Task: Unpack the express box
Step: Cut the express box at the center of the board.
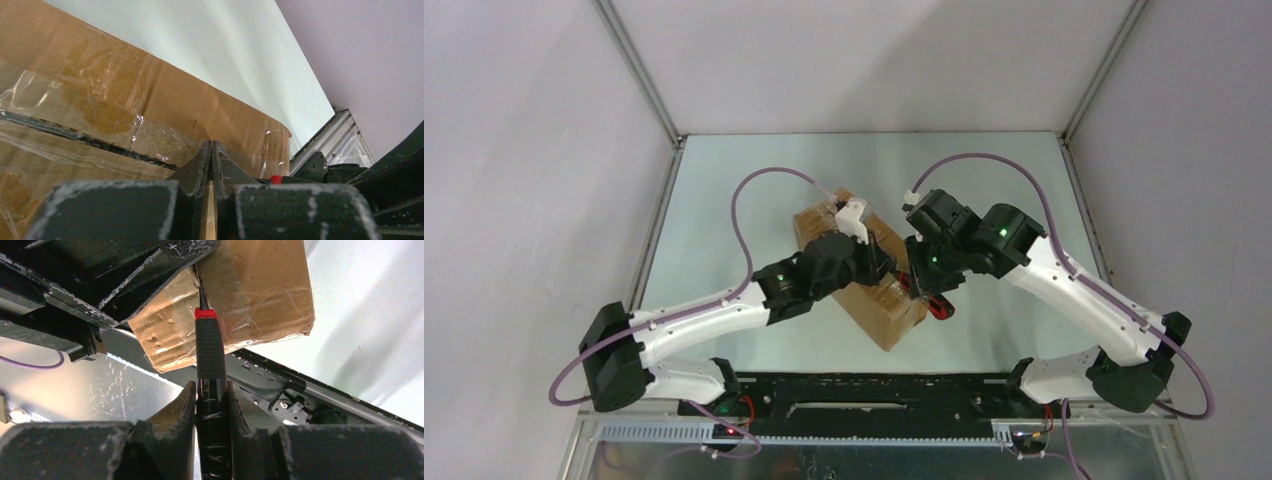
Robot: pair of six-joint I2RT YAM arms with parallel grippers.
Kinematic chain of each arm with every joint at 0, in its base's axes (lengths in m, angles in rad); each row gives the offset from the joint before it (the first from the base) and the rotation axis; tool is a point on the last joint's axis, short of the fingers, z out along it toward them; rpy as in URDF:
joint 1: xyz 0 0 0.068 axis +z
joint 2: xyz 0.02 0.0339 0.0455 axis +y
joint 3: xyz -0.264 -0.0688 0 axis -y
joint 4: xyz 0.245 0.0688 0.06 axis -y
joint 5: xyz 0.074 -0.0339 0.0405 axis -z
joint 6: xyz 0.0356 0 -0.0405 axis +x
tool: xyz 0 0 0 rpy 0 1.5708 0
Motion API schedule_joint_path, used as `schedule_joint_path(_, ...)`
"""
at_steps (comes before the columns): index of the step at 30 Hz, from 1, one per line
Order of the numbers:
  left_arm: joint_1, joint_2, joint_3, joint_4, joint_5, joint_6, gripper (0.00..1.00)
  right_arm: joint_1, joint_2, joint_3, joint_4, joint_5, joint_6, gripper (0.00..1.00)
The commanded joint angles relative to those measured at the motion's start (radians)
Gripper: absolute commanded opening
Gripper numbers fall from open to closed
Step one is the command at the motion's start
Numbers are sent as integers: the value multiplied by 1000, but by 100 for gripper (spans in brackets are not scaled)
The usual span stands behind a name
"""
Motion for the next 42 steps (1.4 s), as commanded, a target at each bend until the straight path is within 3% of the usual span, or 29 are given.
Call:
schedule_joint_path(1, -18, 68, -72, -211, 72, -8, 8, -34, -13, -22, 170, 96, 46, 0)
schedule_joint_path(8, 105, 68, -120, -252, 113, -32, 5, -38, 34, 80, -11, 46, -36, 0)
schedule_joint_path(12, 117, 57, -93, -312, 67, 11, 10, -36, 46, 129, -121, 26, -82, 0)
schedule_joint_path(23, 169, 51, -84, -353, 29, 58, 12, 23, 56, 177, -278, 19, -120, 0)
schedule_joint_path(42, 175, -52, -94, -289, 93, 81, 14, 36, 200, 206, -237, 25, -170, 0)
